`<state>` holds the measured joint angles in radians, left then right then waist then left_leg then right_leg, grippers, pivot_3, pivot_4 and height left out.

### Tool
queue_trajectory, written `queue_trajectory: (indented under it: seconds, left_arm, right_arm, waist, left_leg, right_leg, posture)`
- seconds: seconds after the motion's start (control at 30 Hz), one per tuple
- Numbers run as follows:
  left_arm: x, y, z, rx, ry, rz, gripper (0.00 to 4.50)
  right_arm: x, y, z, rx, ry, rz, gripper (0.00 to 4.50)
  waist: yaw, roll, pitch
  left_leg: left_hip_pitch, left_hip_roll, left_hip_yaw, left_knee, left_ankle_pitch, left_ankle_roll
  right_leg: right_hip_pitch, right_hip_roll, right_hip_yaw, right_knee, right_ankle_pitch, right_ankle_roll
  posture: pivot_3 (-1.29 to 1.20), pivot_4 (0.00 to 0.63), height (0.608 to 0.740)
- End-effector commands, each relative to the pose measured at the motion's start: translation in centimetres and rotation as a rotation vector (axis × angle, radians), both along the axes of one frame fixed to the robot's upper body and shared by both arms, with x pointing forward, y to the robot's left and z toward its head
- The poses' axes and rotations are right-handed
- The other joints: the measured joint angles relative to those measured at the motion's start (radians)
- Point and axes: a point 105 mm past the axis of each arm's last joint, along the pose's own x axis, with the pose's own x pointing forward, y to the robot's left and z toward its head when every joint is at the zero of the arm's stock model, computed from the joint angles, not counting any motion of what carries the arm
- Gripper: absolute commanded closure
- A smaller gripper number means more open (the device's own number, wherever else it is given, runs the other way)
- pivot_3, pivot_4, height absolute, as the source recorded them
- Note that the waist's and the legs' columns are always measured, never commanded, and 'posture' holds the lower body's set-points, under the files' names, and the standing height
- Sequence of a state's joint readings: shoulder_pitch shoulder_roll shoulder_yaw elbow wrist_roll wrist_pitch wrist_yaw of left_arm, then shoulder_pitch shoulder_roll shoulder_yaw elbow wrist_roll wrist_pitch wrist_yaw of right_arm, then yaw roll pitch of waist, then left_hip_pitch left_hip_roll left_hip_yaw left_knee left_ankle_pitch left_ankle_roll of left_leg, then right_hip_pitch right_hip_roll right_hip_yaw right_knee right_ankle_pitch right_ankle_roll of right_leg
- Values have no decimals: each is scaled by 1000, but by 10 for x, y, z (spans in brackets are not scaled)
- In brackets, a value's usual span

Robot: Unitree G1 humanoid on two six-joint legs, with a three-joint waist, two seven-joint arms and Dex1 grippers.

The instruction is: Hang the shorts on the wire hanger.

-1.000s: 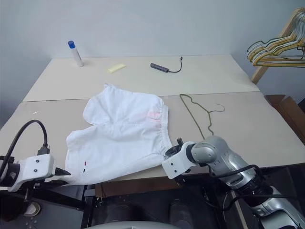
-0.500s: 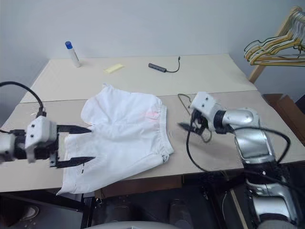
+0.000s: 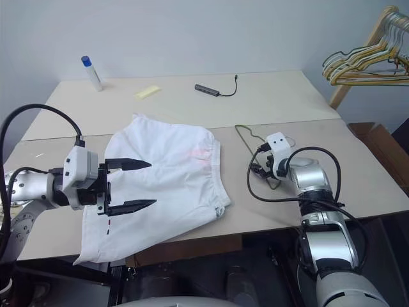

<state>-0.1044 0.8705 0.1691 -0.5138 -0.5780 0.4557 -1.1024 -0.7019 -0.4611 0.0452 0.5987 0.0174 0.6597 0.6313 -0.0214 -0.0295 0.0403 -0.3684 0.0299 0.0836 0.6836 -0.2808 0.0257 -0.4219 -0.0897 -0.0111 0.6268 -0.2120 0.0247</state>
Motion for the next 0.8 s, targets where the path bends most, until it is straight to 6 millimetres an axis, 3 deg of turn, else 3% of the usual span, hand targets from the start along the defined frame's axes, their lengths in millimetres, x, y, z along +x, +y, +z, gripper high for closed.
queue_trajectory:
  seconds: [0.03,0.17,0.57,0.7,0.8]
  left_arm:
    - [1,-3,4,-4,-33,-13,49]
    - [4,-6,5,-21,-48,-12,0]
    - [8,0,2,-19,-69,-20,0]
    - [19,1,4,-45,-65,41,0]
    - [40,-3,6,-157,-17,173,0]
  right_arm:
    - [1,3,-4,-67,26,32,0]
    - [-1,7,-8,-74,72,42,526]
    - [-6,-10,-31,-183,170,-26,4462]
    - [0,-13,-24,-196,122,-52,4462]
    - [15,-13,3,-198,-23,-102,4462]
  waist:
    - [-2,0,0]
    - [-1,-1,-3]
    - [9,-6,-20]
    - [11,-5,-20]
    - [12,-5,-20]
  left_leg:
    - [0,0,0,0,0,0]
    - [1,0,0,0,0,0]
    - [5,0,0,0,0,0]
    - [11,0,-1,0,0,0]
    - [15,0,-2,-1,-1,0]
  right_leg:
    - [0,0,0,0,0,0]
    - [1,0,0,0,0,0]
    - [6,0,-1,0,0,0]
    - [13,0,-2,-2,0,0]
    - [18,-1,-2,-3,-1,0]
  posture:
    - [58,0,740]
    - [58,0,740]
    - [59,0,740]
    - [49,0,740]
    - [43,0,740]
